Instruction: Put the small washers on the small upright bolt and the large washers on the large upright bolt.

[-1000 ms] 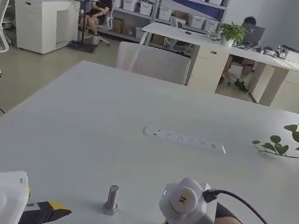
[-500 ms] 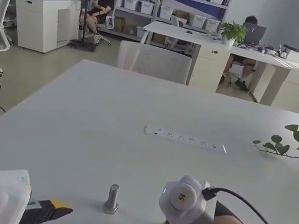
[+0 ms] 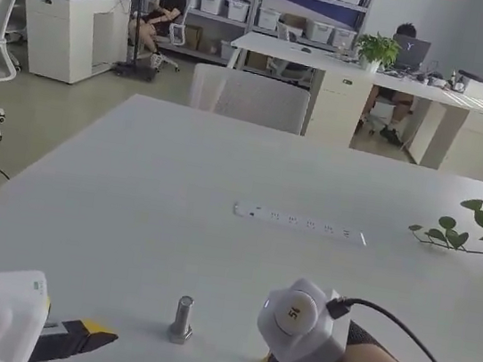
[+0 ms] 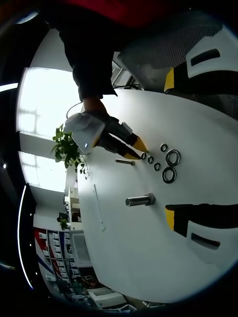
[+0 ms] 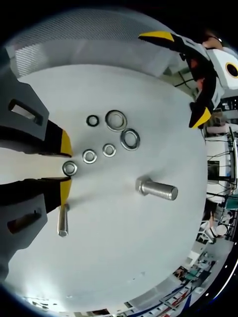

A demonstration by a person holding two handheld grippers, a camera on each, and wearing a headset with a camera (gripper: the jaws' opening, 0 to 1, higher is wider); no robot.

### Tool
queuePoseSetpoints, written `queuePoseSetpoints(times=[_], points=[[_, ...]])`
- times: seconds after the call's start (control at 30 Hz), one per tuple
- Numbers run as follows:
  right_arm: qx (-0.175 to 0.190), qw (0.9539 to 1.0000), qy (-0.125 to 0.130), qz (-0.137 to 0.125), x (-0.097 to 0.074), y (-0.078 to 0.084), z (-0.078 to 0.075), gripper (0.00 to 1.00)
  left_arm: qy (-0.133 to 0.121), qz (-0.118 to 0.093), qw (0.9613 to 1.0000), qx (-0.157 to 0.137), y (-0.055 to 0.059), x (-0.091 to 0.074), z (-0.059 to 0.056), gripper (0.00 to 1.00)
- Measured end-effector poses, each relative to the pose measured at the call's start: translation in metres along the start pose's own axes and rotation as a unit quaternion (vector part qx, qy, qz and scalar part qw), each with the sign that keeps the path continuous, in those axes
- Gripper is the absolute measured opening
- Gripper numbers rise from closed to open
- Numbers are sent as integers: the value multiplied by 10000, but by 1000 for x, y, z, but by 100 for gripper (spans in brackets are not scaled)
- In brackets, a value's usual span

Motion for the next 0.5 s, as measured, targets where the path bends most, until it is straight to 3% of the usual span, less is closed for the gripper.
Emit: queuePoseSetpoints(times=[0.5], points=[[9,10000,-11,43,0,0,-1,15,-1,10,10000,19,-1,-1,1,91]])
Point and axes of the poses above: the centre of the closed fingertips' face, and the gripper's own axes: x roughly forward along the fingers, z roughly to its left, y roughly out of its underside, the point moved 4 cm from there along -x, roughly backward along the fingers, and after that the axes turned 8 degrees about y, right-handed, at the moved point
